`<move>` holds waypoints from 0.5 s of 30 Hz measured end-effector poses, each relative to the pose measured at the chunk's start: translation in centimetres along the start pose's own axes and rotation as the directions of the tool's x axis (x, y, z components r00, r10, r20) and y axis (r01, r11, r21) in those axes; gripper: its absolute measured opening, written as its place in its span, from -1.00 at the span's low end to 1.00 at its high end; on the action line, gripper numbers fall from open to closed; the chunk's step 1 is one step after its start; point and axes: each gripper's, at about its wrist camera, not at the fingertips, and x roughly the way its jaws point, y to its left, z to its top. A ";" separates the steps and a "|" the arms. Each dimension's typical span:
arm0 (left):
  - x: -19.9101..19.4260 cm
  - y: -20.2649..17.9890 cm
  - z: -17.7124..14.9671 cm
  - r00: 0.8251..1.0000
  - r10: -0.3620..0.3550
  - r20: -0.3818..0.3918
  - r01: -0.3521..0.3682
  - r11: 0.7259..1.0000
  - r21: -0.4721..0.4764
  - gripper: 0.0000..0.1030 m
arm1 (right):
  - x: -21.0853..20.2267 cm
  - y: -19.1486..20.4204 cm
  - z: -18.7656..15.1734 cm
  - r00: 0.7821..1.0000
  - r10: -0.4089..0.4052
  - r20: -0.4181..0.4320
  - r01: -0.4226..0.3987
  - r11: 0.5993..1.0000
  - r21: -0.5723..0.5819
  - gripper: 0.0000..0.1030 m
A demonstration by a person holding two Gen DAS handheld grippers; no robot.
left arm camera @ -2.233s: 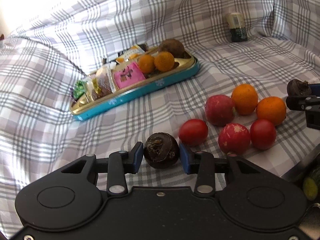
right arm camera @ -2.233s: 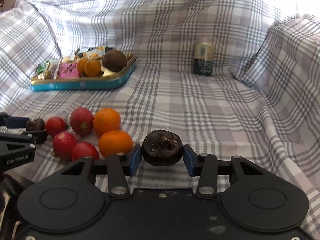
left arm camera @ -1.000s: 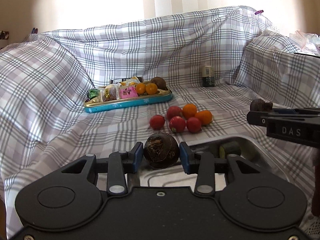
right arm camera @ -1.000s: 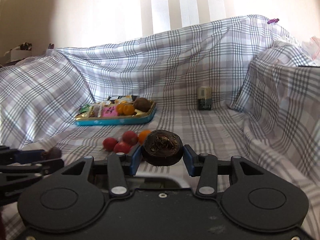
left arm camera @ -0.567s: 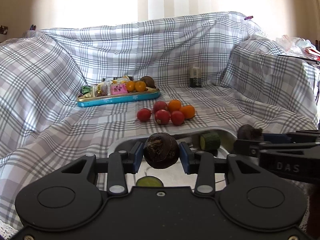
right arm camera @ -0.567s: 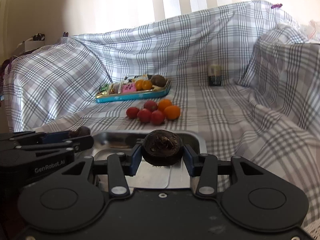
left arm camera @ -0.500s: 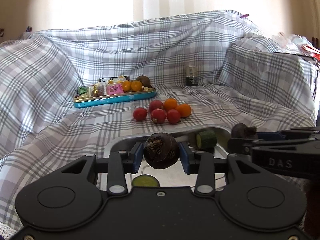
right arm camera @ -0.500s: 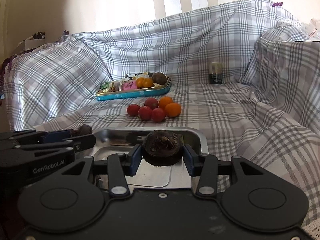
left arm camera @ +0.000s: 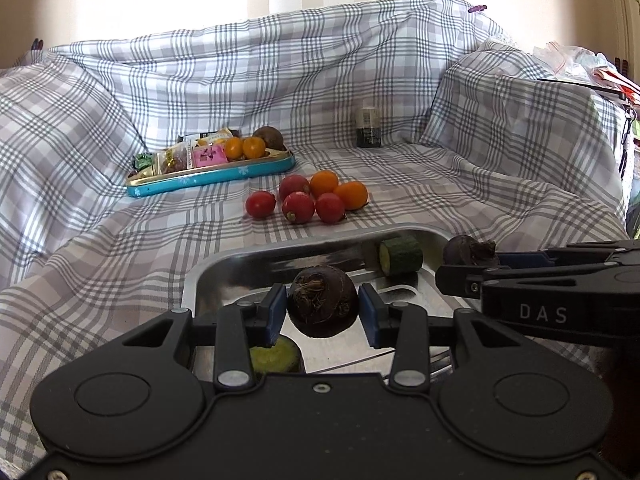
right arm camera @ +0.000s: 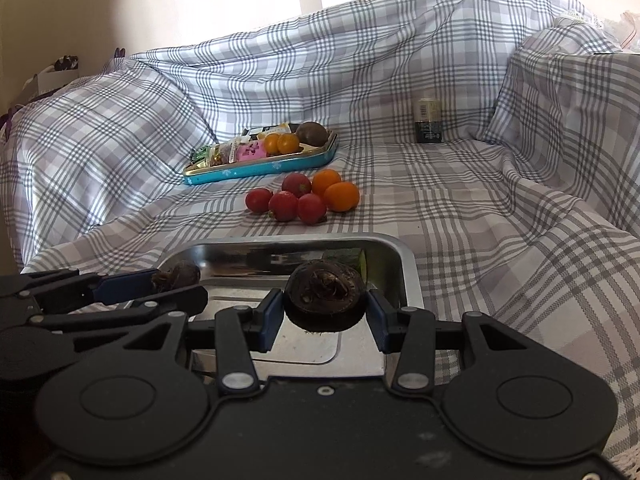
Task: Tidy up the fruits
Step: 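Open the left tool to drop its dark brown fruit while the right tool releases its fruit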
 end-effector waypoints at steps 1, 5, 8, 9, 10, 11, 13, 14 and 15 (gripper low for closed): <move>0.1 0.1 0.0 1.000 -0.006 -0.006 0.006 1.000 -0.005 -0.05 | 0.0 0.0 0.0 1.000 0.000 0.000 0.000 1.000 0.001 -0.10; 0.5 0.1 0.0 1.000 -0.014 -0.027 0.014 1.000 -0.013 -0.05 | 0.1 0.0 0.1 1.000 0.001 -0.007 -0.001 1.000 0.000 -0.10; 0.5 0.1 0.0 0.999 -0.016 -0.029 0.016 1.000 -0.011 -0.05 | 0.2 0.0 0.1 1.000 0.002 -0.012 -0.002 1.000 -0.002 -0.10; 0.5 0.1 0.1 0.999 -0.014 -0.031 0.013 1.000 -0.011 -0.05 | 0.2 0.0 0.1 1.000 0.003 -0.013 -0.003 1.000 -0.003 -0.10; 0.5 0.1 0.1 0.999 -0.012 -0.035 0.012 1.000 -0.013 -0.05 | 0.2 0.0 0.1 1.000 0.004 -0.014 -0.004 1.000 -0.004 -0.10; 0.5 0.1 0.1 0.999 -0.013 -0.033 0.013 1.000 -0.017 -0.05 | 0.2 0.0 0.1 1.000 0.004 -0.015 -0.004 1.000 -0.005 -0.10; 0.4 0.3 0.2 1.000 -0.015 -0.026 0.014 1.000 -0.026 -0.05 | 0.2 0.0 0.1 1.000 0.004 -0.016 -0.004 1.000 -0.009 -0.10; 0.4 0.3 0.2 1.000 -0.013 -0.026 0.012 0.999 -0.030 -0.05 | 0.2 0.0 0.1 1.000 0.005 -0.016 -0.005 1.000 -0.010 -0.10; 0.4 0.4 0.2 1.000 -0.012 -0.028 0.011 0.999 -0.034 -0.05 | 0.2 0.0 0.1 1.000 0.005 -0.018 -0.006 1.000 -0.010 -0.10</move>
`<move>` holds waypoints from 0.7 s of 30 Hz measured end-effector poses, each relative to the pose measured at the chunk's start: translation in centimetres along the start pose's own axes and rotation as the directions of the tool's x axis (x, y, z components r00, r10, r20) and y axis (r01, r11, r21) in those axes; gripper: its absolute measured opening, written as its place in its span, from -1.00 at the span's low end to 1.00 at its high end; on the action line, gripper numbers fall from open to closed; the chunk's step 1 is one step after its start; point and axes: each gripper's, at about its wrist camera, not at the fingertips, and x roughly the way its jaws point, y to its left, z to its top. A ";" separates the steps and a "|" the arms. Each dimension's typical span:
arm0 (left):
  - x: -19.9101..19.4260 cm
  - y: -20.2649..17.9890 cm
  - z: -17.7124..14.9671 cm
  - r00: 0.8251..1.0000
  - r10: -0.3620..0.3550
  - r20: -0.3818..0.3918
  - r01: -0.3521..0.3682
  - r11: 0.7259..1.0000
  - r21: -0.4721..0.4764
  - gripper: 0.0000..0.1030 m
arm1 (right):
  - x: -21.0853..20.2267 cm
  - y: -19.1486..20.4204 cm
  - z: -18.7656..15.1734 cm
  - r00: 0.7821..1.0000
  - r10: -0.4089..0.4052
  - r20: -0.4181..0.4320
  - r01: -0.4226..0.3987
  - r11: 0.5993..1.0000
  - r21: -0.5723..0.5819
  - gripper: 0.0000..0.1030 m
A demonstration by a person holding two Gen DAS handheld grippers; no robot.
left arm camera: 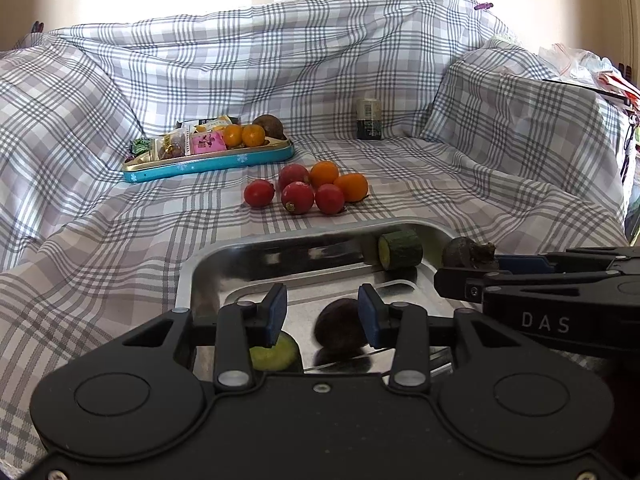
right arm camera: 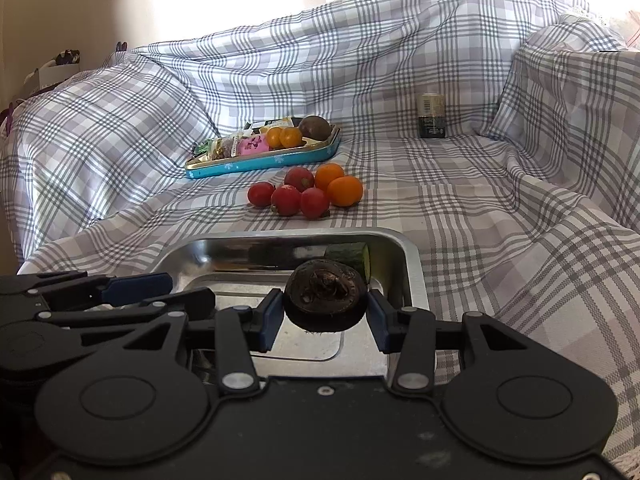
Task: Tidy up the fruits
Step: 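Open the left tool to drop its dark brown fruit while the right tool releases its fruit, then withdraw both tools from the steel tray toward the red fruit pile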
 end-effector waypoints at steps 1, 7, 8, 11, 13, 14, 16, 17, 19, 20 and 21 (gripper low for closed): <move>0.0 0.0 0.0 1.000 0.000 -0.003 0.000 1.000 -0.002 -0.05 | 0.0 0.0 0.0 1.000 0.000 -0.001 0.000 1.000 0.000 -0.10; 0.2 -0.2 0.0 1.000 0.004 -0.008 -0.004 1.000 0.013 -0.05 | 0.1 -0.1 0.0 1.000 0.005 -0.010 -0.005 1.000 0.000 -0.09; 0.2 -0.3 0.0 1.000 0.004 -0.008 -0.004 1.000 0.014 -0.05 | 0.1 -0.1 0.0 1.000 0.006 -0.010 -0.006 1.000 0.000 -0.08; 0.3 -0.2 -0.1 1.000 0.005 -0.009 -0.005 1.000 0.013 -0.05 | 0.0 -0.1 0.0 1.000 0.011 -0.003 -0.011 1.000 -0.002 -0.08; 0.3 -0.2 -0.1 1.000 0.007 -0.012 -0.007 1.000 0.013 -0.05 | 0.0 -0.1 0.0 1.000 0.010 -0.003 -0.010 1.000 -0.004 -0.08; 0.4 -0.2 -0.1 1.000 0.007 -0.013 -0.007 1.000 0.013 -0.05 | 0.0 -0.1 0.0 1.000 0.010 -0.004 -0.010 1.000 -0.003 -0.08; 0.4 -0.2 -0.1 1.000 0.008 -0.013 -0.007 1.000 0.013 -0.05 | 0.0 0.0 0.0 1.000 0.010 -0.003 -0.010 1.000 -0.002 -0.08; 0.4 -0.2 -0.1 1.000 0.007 -0.013 -0.007 1.000 0.013 -0.05 | 0.0 0.0 0.0 1.000 0.010 -0.003 -0.010 1.000 -0.002 -0.08; 0.5 -0.2 -0.1 1.000 0.008 -0.015 -0.008 1.000 0.012 -0.05 | 0.0 0.0 -0.1 1.000 0.010 -0.003 -0.010 1.000 -0.003 -0.08; 0.5 -0.1 -0.2 1.000 0.009 -0.016 -0.009 1.000 0.012 -0.05 | 0.0 0.0 -0.1 1.000 0.010 -0.003 -0.010 1.000 -0.002 -0.08; 0.5 -0.1 -0.2 1.000 0.010 -0.018 -0.010 1.000 0.012 -0.05 | 0.0 0.0 -0.1 1.000 0.010 -0.003 -0.010 1.000 -0.002 -0.08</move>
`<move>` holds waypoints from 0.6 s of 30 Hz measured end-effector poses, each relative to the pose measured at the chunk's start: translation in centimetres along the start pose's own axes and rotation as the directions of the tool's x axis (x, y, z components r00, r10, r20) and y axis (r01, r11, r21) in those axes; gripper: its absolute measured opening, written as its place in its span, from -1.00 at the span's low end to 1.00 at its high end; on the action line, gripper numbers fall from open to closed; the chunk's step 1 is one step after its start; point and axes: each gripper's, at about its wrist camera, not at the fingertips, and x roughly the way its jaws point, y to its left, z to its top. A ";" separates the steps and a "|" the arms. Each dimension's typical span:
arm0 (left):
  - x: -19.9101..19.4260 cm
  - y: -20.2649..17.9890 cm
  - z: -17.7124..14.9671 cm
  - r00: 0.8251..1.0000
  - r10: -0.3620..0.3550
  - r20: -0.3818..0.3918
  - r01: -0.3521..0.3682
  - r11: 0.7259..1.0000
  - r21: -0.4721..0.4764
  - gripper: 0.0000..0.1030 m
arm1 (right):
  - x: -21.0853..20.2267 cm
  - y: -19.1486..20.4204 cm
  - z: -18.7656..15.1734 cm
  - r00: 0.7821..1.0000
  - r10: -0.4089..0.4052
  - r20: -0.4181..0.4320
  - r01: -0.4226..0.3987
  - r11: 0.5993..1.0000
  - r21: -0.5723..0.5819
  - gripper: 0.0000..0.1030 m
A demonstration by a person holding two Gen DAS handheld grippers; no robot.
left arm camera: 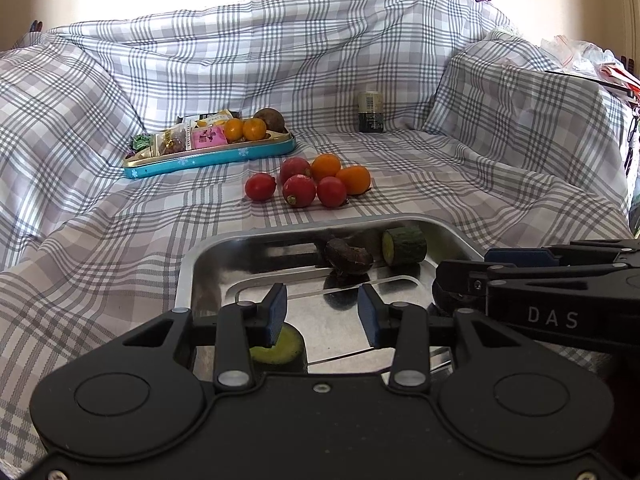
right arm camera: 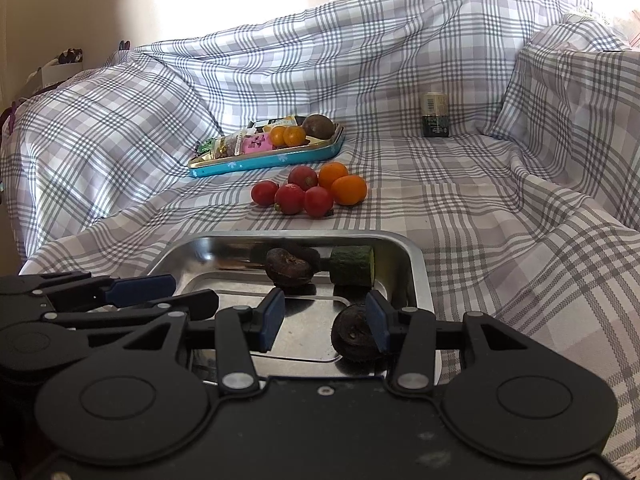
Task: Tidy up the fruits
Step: 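Withdraw both tools from the steel tray toward the red fruit pile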
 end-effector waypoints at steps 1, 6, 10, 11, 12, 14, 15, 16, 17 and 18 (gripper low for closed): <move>0.0 0.0 0.0 1.000 0.000 -0.001 0.000 1.000 0.000 -0.05 | 0.0 0.0 0.0 1.000 0.000 -0.001 0.000 1.000 0.000 -0.08; 0.1 0.2 -0.1 1.000 0.003 -0.005 -0.004 1.000 -0.006 -0.05 | 0.0 0.0 0.0 1.000 -0.001 -0.002 0.001 1.000 0.000 -0.08; 0.3 0.5 -0.2 1.000 0.011 -0.015 -0.011 1.000 -0.028 -0.05 | 0.1 -0.1 0.1 1.000 -0.003 -0.003 0.003 1.000 0.003 -0.08; 0.3 0.5 -0.2 1.000 0.011 -0.016 -0.011 0.999 -0.032 -0.05 | 0.1 -0.1 0.1 1.000 -0.004 -0.004 0.004 1.000 0.005 -0.08; 0.3 0.6 -0.2 1.000 0.011 -0.016 -0.012 0.999 -0.033 -0.05 | 0.1 -0.1 0.1 1.000 -0.007 -0.005 0.007 1.000 0.008 -0.08; 0.5 0.6 -0.2 1.000 0.014 -0.021 -0.015 0.999 -0.036 -0.05 | 0.2 -0.1 0.0 1.000 -0.012 -0.006 0.012 1.000 0.015 -0.08; 0.5 0.6 -0.2 1.000 0.016 -0.023 -0.017 0.999 -0.036 -0.05 | 0.3 -0.1 0.0 1.000 -0.012 -0.007 0.013 1.000 0.017 -0.08; 0.5 0.6 -0.2 1.000 0.017 -0.025 -0.018 0.999 -0.036 -0.05 | 0.3 -0.1 0.0 1.000 -0.012 -0.007 0.012 1.000 0.017 -0.08; 0.6 0.5 -0.2 1.000 0.018 -0.025 -0.019 0.999 -0.036 -0.05 | 0.4 -0.2 -0.1 1.000 -0.012 -0.007 0.012 1.000 0.019 -0.08; 0.6 0.5 -0.2 1.000 0.018 -0.024 -0.019 0.999 -0.036 -0.05 | 0.4 -0.1 -0.1 1.000 -0.013 -0.007 0.013 1.000 0.021 -0.08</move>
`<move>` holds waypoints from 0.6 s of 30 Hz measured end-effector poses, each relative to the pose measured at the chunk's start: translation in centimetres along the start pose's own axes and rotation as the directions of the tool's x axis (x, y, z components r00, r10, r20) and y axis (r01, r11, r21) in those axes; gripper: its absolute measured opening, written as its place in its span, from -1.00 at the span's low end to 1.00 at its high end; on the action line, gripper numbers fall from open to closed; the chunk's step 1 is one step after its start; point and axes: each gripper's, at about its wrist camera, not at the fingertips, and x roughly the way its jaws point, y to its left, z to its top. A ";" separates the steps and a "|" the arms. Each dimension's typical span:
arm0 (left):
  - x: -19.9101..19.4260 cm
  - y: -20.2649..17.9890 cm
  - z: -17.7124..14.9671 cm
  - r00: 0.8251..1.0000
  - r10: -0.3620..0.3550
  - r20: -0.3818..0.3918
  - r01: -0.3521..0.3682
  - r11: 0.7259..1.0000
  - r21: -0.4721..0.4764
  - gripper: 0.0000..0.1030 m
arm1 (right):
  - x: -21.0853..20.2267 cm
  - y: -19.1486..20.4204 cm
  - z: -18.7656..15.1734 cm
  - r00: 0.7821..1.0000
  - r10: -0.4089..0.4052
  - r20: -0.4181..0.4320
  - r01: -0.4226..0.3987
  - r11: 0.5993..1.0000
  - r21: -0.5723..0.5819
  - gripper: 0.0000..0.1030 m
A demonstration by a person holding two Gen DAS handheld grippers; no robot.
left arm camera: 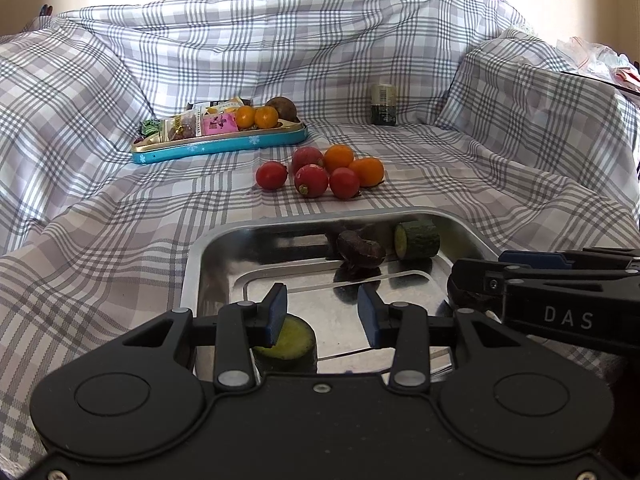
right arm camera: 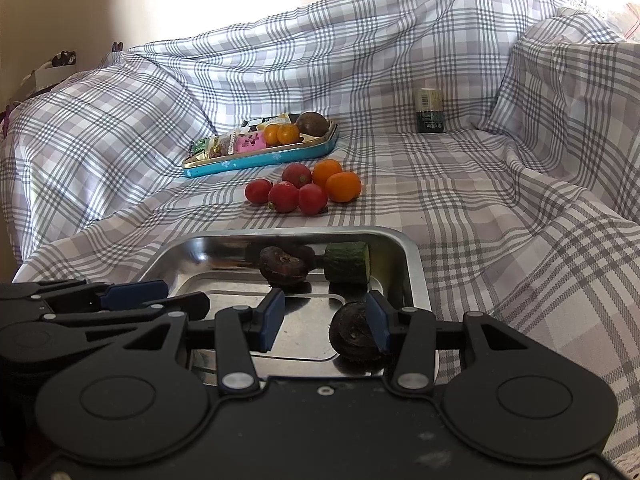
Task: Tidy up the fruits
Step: 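Withdraw both tools from the steel tray toward the red fruit pile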
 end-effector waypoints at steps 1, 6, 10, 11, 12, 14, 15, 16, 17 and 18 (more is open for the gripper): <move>0.0 0.0 0.0 1.000 0.000 -0.001 0.000 1.000 0.000 -0.05 | 0.0 0.0 -0.1 1.000 -0.001 -0.001 0.001 1.000 0.003 -0.08; 0.1 0.1 0.0 1.000 -0.002 0.000 0.002 1.000 -0.003 -0.05 | 0.2 -0.2 -0.2 1.000 -0.014 -0.001 0.014 0.999 0.034 -0.08; 0.2 0.3 0.1 1.000 -0.003 -0.002 0.003 1.000 -0.015 -0.05 | 0.3 -0.3 -0.3 1.000 -0.014 0.000 0.014 0.999 0.050 -0.08; 0.2 0.4 0.1 1.000 -0.002 -0.003 0.002 1.000 -0.019 -0.05 | 0.4 -0.3 -0.4 1.000 -0.015 -0.002 0.015 0.998 0.053 -0.08; 0.2 0.4 0.1 1.000 -0.003 -0.002 0.003 1.000 -0.021 -0.05 | 0.5 -0.3 -0.4 1.000 -0.016 -0.004 0.017 0.998 0.055 -0.08; 0.2 0.4 0.1 1.000 -0.004 -0.001 0.004 1.000 -0.021 -0.05 | 0.5 -0.2 -0.4 1.000 -0.017 -0.005 0.017 0.998 0.055 -0.08; 0.2 0.4 0.1 1.000 -0.005 -0.001 0.005 1.000 -0.019 -0.05 | 0.5 -0.2 -0.4 1.000 -0.017 -0.004 0.018 0.998 0.054 -0.08; 0.2 0.3 0.1 1.000 -0.006 -0.002 0.006 1.000 -0.018 -0.05 | 0.5 -0.2 -0.5 1.000 -0.019 -0.005 0.019 0.998 0.053 -0.08; 0.2 0.3 0.0 1.000 -0.005 -0.002 0.005 1.000 -0.017 -0.05 | 0.5 -0.2 -0.5 1.000 -0.019 -0.007 0.020 0.998 0.052 -0.08; 0.2 0.3 0.1 1.000 -0.004 -0.003 0.004 1.000 -0.015 -0.05 | 0.5 -0.2 -0.5 1.000 -0.021 -0.009 0.021 0.998 0.052 -0.08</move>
